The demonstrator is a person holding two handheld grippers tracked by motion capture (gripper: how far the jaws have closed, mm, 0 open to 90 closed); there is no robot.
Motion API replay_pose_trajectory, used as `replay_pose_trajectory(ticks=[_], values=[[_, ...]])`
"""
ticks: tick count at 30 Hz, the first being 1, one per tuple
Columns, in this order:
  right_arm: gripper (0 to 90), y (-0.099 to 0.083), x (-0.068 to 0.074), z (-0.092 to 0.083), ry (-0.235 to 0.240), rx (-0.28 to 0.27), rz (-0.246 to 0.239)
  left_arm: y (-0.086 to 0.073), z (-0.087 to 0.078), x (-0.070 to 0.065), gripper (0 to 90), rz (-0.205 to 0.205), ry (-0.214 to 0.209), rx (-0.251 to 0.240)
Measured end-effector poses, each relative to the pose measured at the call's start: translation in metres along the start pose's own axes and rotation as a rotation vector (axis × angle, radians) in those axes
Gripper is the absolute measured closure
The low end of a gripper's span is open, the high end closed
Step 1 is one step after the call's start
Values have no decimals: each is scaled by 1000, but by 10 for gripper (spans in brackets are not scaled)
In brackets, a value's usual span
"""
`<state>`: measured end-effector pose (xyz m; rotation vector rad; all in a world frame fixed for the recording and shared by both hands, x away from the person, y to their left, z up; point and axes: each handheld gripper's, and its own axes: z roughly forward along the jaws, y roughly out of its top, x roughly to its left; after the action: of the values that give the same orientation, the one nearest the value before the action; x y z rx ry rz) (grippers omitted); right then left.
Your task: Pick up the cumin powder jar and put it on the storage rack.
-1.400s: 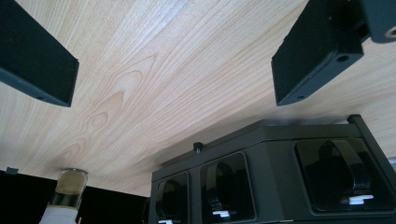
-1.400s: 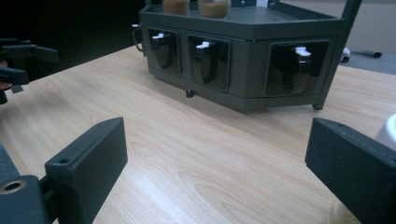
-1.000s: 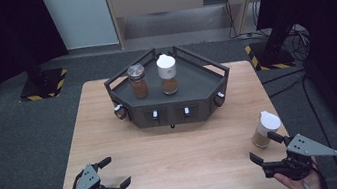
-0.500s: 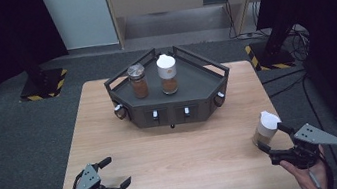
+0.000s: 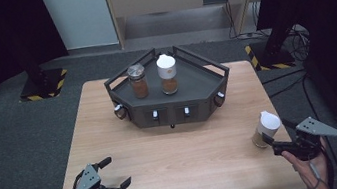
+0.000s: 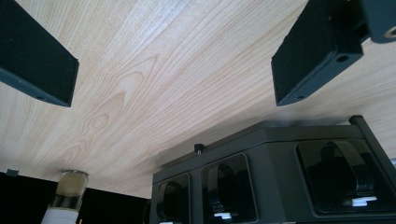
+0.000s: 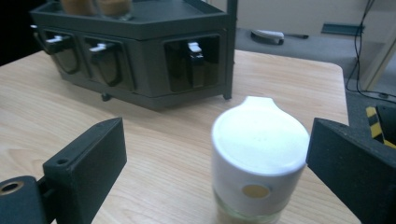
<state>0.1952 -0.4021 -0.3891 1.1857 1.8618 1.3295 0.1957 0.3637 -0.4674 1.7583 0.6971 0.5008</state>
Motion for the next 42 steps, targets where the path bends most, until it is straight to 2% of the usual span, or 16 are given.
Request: replay_pose_trajectory(ticks=[10,17,21,26,29,32,35,42], values=[[58,-5,-8,21,-43,43,29,0,0,0,0,0,0,1],[86,-8,-12,35,-64,56,60,0,0,0,0,0,1,1],[116,-9,-13,42,-72,68,59,0,0,0,0,0,1,1],[186,-9,-12,46,-78,68,48,0,0,0,0,0,1,1],[296,-8,-10,47,-75,70,28,0,0,0,0,0,1,1],[307,-6,-3,48,-97,78,-8,0,0,0,0,1,0,1],[308,-3,0,49,-105,88,-18,0,0,0,0,1,0,1],[309,5,4,52,-85,109,-36,0,0,0,0,1,1,2]])
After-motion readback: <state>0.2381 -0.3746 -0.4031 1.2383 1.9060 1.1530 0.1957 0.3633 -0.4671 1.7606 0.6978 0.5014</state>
